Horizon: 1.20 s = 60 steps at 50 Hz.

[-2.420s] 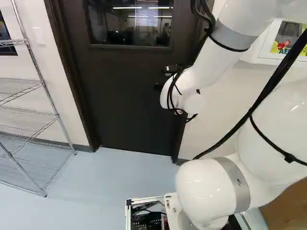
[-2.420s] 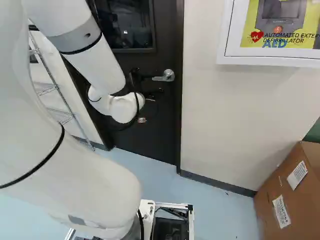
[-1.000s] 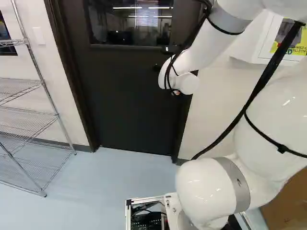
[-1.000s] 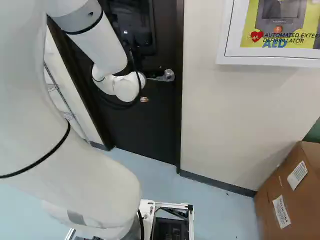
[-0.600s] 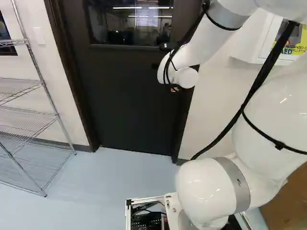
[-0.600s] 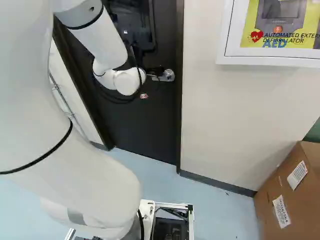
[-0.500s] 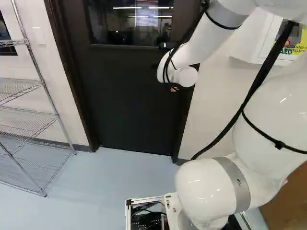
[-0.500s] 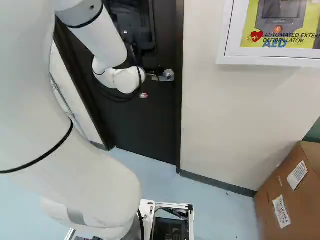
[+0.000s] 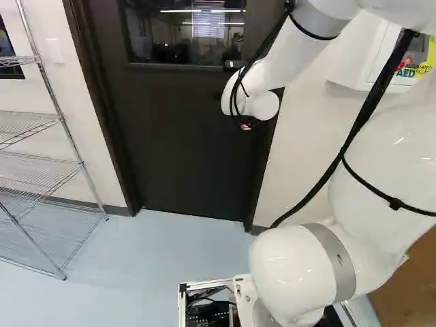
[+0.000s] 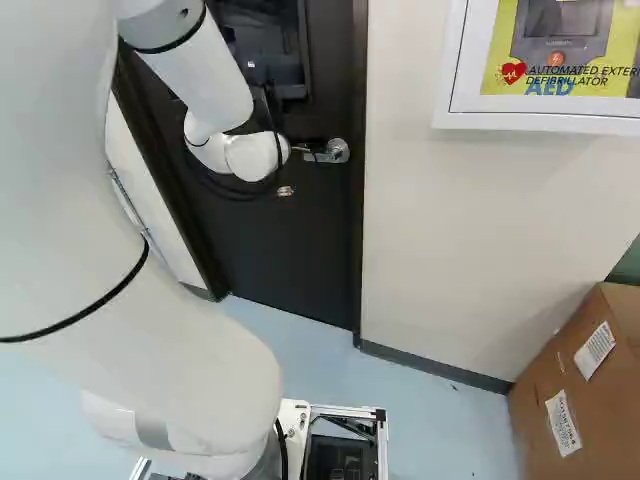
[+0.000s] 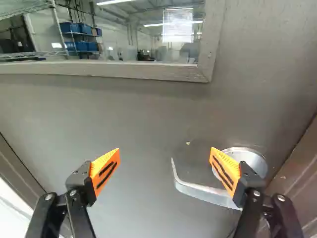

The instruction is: Open the door and move inside

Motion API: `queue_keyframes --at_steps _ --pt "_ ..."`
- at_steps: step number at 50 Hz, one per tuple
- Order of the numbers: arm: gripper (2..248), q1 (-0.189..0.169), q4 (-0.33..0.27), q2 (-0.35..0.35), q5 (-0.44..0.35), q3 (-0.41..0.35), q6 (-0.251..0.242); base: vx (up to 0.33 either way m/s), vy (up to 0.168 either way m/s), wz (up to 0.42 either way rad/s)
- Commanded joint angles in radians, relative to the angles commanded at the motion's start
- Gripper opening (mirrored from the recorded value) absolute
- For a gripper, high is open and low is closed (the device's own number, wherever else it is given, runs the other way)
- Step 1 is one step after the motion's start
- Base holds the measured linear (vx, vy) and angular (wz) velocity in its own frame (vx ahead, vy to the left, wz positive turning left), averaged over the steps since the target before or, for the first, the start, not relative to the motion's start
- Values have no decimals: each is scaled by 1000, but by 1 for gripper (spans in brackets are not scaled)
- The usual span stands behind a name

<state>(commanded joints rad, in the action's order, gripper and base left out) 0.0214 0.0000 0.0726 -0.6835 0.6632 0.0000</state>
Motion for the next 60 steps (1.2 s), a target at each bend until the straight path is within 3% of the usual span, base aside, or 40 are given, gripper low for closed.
queue_keyframes --at_steps 60 --pt "247 0 0 -106 0 -29 0 0 0 0"
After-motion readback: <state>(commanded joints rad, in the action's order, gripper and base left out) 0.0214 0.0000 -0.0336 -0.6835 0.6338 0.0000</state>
